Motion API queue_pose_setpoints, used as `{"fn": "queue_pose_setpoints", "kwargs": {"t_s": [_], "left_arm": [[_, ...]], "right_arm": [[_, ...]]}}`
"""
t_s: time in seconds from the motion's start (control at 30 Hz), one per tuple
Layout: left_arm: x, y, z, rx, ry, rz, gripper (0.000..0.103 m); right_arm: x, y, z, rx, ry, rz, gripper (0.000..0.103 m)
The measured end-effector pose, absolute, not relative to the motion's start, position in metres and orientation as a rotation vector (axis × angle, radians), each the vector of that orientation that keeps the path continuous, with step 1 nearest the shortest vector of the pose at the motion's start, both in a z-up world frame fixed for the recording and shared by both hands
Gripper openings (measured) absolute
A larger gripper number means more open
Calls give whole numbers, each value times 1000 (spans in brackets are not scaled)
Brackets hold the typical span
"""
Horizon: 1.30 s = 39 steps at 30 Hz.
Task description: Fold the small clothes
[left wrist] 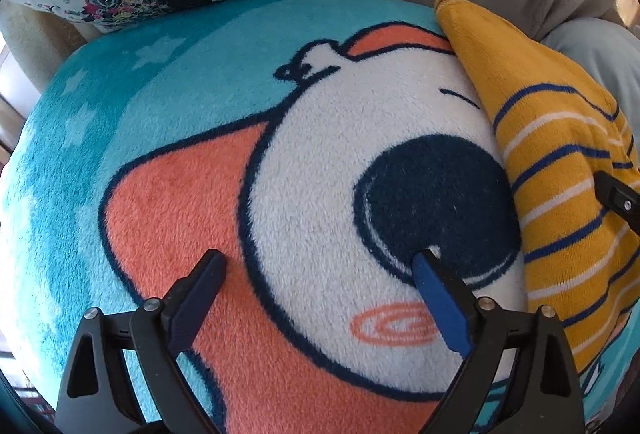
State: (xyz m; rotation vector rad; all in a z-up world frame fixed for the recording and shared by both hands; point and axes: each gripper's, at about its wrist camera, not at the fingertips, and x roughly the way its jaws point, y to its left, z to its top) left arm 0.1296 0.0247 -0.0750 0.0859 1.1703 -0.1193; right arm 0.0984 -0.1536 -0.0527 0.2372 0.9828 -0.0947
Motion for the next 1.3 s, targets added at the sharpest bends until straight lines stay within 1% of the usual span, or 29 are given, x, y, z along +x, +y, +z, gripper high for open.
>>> {"fn": "queue_pose_setpoints", "kwargs": {"t_s": [0.23, 0.3, 0.33, 0.4, 0.47, 0.5, 0.63, 0.83, 0.93, 1.07, 1.3], "left_arm": [[125, 20, -74, 114, 1191, -166, 95], [127, 21, -73, 113, 1182, -167, 94], [126, 21, -72, 107, 1178, -171, 93], [125, 23, -68, 86, 1172, -177, 84], [123, 28, -63, 63, 1173, -171, 78], [122, 29, -61, 54, 1177, -163, 78], [112, 32, -48, 18, 1182, -95, 77], [83, 20, -18, 14, 1101, -34, 77], [68, 3, -8, 22, 1077, -26, 77], [51, -18, -1, 35, 1057, -23, 77], [29, -44, -2, 46, 1067, -34, 77]], "right_arm": [[100, -148, -53, 214, 988, -161, 53], [99, -146, -51, 202, 996, -178, 53], [98, -146, -50, 202, 998, -182, 54], [91, -147, -42, 225, 991, -189, 54], [80, -147, -36, 230, 981, -191, 54], [73, -146, -33, 219, 970, -187, 54], [52, -145, -31, 173, 959, -158, 54], [38, -156, -56, 137, 1030, -95, 54], [31, -161, -53, 101, 1035, -65, 54], [21, -173, -45, 120, 1017, -41, 54], [7, -198, -23, 167, 960, -71, 54]]}}
